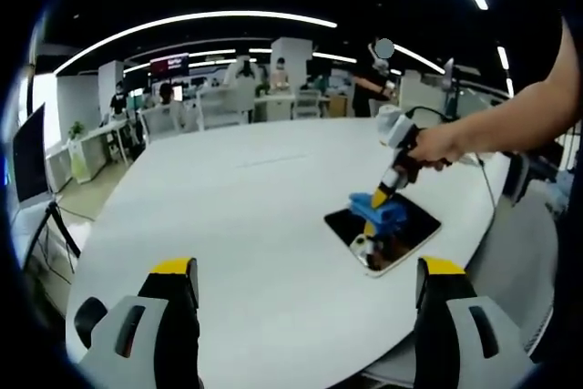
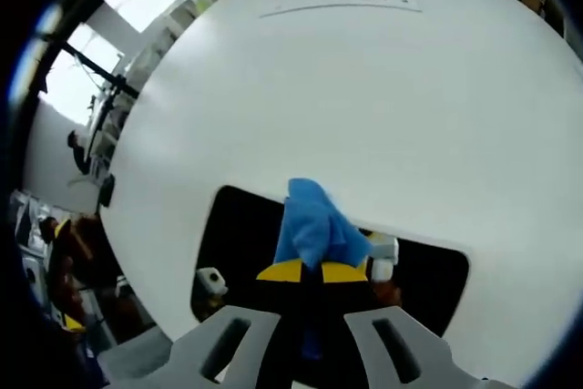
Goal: Wipe the mirror surface with the cleaning cloth until all visible marks leave the cleaned area.
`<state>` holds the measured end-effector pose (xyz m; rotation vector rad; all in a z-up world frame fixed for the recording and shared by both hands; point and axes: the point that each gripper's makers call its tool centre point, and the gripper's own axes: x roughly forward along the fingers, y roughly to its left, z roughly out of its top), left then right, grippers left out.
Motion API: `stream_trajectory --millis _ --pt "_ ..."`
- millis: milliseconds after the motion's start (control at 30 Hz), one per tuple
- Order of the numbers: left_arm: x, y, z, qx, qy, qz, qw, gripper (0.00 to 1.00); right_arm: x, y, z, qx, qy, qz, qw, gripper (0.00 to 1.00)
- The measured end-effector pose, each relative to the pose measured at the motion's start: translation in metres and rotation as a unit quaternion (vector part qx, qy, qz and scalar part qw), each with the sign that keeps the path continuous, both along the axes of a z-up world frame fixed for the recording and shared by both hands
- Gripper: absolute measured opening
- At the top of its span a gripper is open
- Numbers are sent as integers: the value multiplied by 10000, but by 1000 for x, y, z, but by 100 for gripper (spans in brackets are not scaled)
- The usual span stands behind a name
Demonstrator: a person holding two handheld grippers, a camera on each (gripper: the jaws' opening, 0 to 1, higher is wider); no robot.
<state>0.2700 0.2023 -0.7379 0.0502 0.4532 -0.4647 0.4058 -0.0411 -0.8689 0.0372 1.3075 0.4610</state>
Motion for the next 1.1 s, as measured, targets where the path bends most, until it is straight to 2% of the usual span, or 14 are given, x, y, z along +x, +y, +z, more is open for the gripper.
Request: stream_trajectory --millis 333,800,1100 --pt "1 -12 2 -3 -16 -106 9999 100 -3 -18 2 -38 6 -136 9999 0" --pt "-3 -7 3 13 -24 -84 10000 100 2 -43 0 -226 -11 -250 9994 0" --pt "-4 -6 3 47 -19 -92 9999 100 0 -51 1 -298 -3 -249 9992 0"
